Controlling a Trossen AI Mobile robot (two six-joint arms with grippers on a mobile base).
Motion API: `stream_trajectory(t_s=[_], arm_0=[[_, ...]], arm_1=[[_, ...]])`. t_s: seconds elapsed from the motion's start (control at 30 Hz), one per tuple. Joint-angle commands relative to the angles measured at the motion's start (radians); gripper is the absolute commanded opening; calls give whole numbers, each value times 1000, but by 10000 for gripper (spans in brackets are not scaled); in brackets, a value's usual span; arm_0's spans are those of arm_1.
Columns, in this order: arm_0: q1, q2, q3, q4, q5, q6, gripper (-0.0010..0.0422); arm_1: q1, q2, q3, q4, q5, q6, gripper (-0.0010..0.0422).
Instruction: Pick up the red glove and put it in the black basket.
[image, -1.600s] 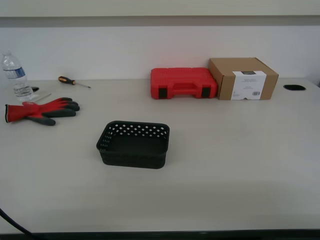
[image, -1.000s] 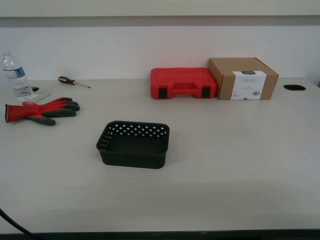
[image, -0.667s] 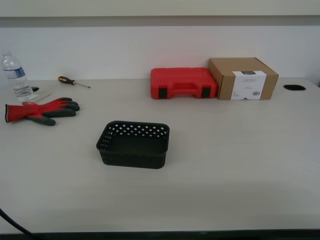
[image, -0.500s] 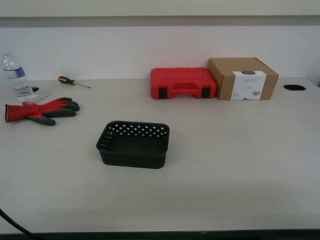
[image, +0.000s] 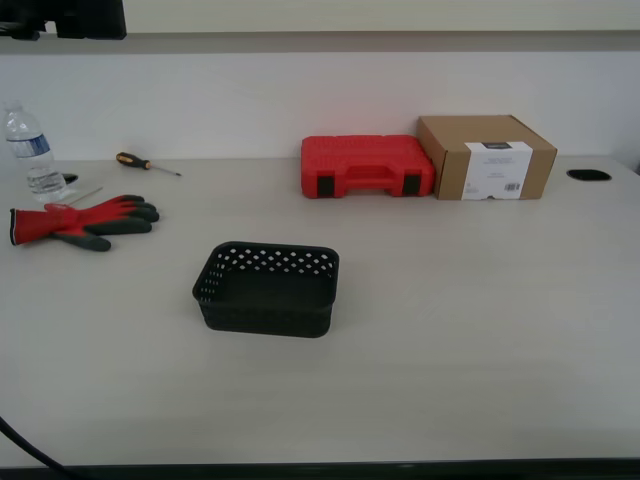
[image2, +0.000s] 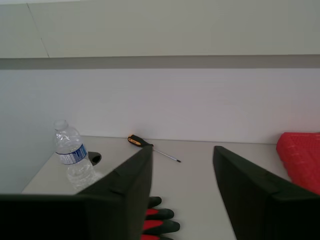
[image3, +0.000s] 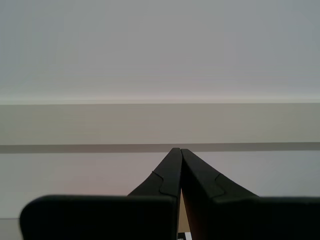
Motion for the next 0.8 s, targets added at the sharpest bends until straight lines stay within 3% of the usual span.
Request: stream_trajectory(t_s=[0.03, 0.2, 0.5, 0.57, 0.67, 0.8], arm_0=[[0, 0, 2, 2, 0, 3, 0], [1, 0, 2, 2, 0, 3, 0], [0, 0, 2, 2, 0, 3, 0], [1, 0, 2, 2, 0, 3, 0], [0, 0, 2, 2, 0, 3, 0], [1, 0, 2, 2, 0, 3, 0]], arm_1=[[3, 43, 21, 3, -42, -2, 266], [19, 156, 115, -117, -162, 38, 415], [134, 360, 299, -264, -230, 144, 135], [167, 376, 320, -261, -226, 155, 98], [226, 404, 342, -256, -196, 159, 92], [319, 494, 380, -250, -117, 151, 169]])
